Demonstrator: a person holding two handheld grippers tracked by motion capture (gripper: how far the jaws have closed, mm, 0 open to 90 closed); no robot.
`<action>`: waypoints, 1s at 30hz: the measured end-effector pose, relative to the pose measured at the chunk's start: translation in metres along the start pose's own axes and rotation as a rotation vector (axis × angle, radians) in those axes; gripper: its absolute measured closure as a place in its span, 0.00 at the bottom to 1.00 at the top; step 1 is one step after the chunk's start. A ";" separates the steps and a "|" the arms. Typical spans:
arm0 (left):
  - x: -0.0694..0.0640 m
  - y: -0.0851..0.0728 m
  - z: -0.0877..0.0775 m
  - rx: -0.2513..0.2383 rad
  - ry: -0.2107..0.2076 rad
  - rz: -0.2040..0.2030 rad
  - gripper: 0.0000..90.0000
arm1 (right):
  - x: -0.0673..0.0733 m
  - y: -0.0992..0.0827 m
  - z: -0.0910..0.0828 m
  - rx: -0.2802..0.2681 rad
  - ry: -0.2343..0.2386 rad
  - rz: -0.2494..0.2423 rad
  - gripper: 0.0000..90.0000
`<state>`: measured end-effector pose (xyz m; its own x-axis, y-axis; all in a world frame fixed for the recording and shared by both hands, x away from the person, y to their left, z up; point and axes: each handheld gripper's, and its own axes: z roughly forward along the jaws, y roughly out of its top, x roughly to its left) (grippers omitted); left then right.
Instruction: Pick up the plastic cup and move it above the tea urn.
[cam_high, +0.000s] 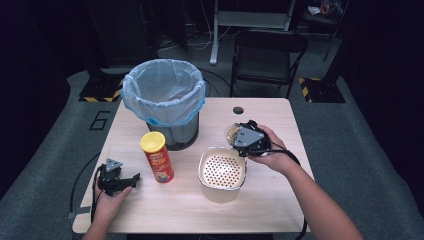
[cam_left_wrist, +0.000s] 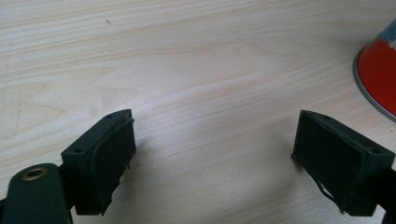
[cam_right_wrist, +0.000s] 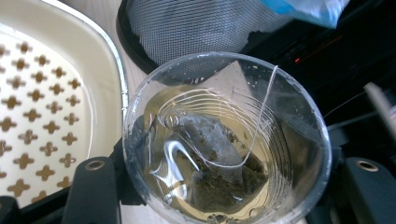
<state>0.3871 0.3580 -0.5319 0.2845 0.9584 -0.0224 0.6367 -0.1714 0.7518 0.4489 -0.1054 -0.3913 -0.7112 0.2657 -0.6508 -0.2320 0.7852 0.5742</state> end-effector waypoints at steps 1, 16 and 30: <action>0.000 0.000 0.000 0.000 0.000 0.001 0.14 | 0.004 0.001 0.000 -0.002 -0.015 -0.030 0.38; 0.000 0.000 0.000 0.001 -0.001 0.001 0.14 | 0.049 0.017 0.002 0.042 -0.358 -0.585 0.39; 0.000 0.000 0.000 0.001 -0.002 0.002 0.14 | 0.071 0.021 0.000 0.070 -0.464 -0.943 0.39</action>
<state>0.3872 0.3582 -0.5319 0.2875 0.9575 -0.0218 0.6365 -0.1740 0.7514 0.3940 -0.0700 -0.4256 0.0644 -0.2933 -0.9538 -0.5100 0.8119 -0.2841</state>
